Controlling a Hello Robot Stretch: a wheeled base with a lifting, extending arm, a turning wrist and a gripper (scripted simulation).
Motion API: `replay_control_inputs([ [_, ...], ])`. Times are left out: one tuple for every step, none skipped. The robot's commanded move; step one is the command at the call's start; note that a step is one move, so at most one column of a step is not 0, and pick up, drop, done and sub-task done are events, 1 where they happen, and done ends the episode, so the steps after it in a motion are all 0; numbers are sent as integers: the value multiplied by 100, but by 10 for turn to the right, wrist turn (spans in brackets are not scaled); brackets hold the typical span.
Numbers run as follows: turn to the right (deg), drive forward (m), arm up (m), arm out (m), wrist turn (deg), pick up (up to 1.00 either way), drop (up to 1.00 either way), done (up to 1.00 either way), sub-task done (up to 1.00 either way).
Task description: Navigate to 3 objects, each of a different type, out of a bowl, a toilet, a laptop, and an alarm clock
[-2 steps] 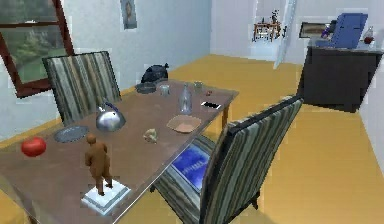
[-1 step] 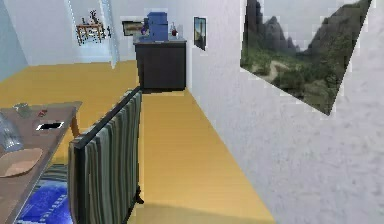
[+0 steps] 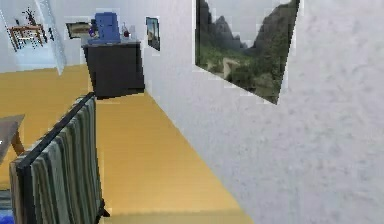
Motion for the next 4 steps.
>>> replay_control_inputs([
  [0,100,0,0,0,0,0,0,0],
  [-240,0,0,0,0,0,0,0,0],
  [0,45,0,0,0,0,0,0,0],
  [-240,0,0,0,0,0,0,0,0],
])
